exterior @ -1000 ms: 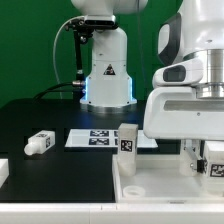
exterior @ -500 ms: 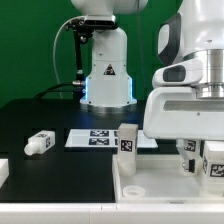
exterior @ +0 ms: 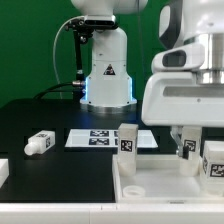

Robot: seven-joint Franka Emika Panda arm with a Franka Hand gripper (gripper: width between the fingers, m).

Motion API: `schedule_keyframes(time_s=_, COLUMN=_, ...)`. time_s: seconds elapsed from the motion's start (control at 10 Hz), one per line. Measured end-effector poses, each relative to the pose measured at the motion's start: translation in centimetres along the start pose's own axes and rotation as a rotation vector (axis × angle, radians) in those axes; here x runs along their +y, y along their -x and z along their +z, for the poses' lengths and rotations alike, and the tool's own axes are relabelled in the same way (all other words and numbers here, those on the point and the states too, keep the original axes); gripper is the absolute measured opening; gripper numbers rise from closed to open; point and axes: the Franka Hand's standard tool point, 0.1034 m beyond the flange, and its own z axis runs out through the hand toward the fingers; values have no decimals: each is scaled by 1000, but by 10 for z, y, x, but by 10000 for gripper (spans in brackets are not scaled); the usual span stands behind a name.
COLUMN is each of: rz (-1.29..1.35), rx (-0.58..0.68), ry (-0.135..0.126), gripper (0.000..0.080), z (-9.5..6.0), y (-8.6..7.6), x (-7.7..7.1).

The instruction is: Assemble square table

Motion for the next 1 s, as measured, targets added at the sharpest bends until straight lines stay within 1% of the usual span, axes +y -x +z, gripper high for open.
schedule_keyframes(time_s=0.2, rz=16, rx=-161, ry=27, gripper=649, z=1, y=-1, x=6)
schedule_keyframes(time_s=0.3, rz=33, rx=-219, ry=38, gripper=649, z=2, y=-1, x=5)
schedule_keyframes(time_s=0.4, rz=52, rx=-252, ry=45, gripper=649, z=3, y=0, x=1)
schedule_keyframes(time_s=0.5, rz=63, rx=-308, ry=53, gripper=649, z=0, y=3, x=-1)
schedule_keyframes(time_s=0.7, rz=95, rx=-343, ry=43, gripper=649, z=-5, y=0, x=-11)
schedule_keyframes(time_s=1.0, rz=102, rx=-327, ry=39, gripper=649, z=-6, y=-6, x=-7)
